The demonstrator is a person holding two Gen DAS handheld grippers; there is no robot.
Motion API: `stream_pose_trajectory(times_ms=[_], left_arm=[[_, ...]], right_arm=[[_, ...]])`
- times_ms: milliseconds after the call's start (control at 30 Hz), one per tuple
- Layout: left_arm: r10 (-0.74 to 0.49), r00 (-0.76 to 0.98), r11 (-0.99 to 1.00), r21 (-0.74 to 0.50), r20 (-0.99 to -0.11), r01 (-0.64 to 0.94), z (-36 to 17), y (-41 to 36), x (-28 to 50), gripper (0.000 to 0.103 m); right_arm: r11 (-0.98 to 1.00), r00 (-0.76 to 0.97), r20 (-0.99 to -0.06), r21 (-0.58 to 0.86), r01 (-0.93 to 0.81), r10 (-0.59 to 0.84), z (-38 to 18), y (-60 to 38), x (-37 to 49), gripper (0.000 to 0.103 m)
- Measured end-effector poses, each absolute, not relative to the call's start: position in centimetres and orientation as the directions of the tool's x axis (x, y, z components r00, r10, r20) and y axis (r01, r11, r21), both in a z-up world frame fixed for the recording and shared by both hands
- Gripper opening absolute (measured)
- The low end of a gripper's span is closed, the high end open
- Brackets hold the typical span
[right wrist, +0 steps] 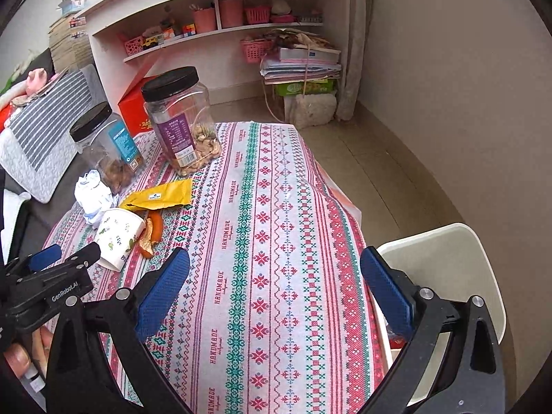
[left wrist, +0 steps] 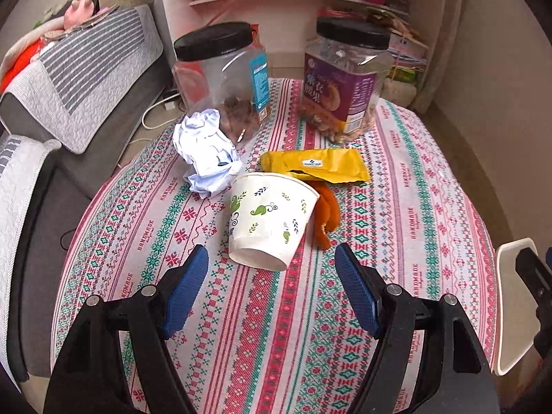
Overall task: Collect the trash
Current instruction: 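Grasp the white paper cup with the left gripper while the right grasps the crumpled paper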
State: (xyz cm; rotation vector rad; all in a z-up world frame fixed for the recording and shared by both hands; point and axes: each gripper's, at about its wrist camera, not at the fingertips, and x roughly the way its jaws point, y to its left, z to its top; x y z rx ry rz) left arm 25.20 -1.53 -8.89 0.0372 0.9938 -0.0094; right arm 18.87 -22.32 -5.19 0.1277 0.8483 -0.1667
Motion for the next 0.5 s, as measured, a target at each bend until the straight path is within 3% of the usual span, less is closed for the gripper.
stream_pose_trajectory(times_ms=[400,500], left_arm=[[-0.052,0.447,0.998,-0.055,-0.893,0.005,-14.2,0.0,31.1,0.074],[-0.087,0.469,0.996,-0.091,-0.879,0.014,-14.3,0.7,31.2,0.064]], right_arm=[[0.994,0.600,-0.800,0.053,0.100,-0.018,-7.7,-20.2,21.8,0.095],[0.997,0.597,-0.802,0.041,0.071,-0.010,-8.2,-19.9,22.2,0.095]])
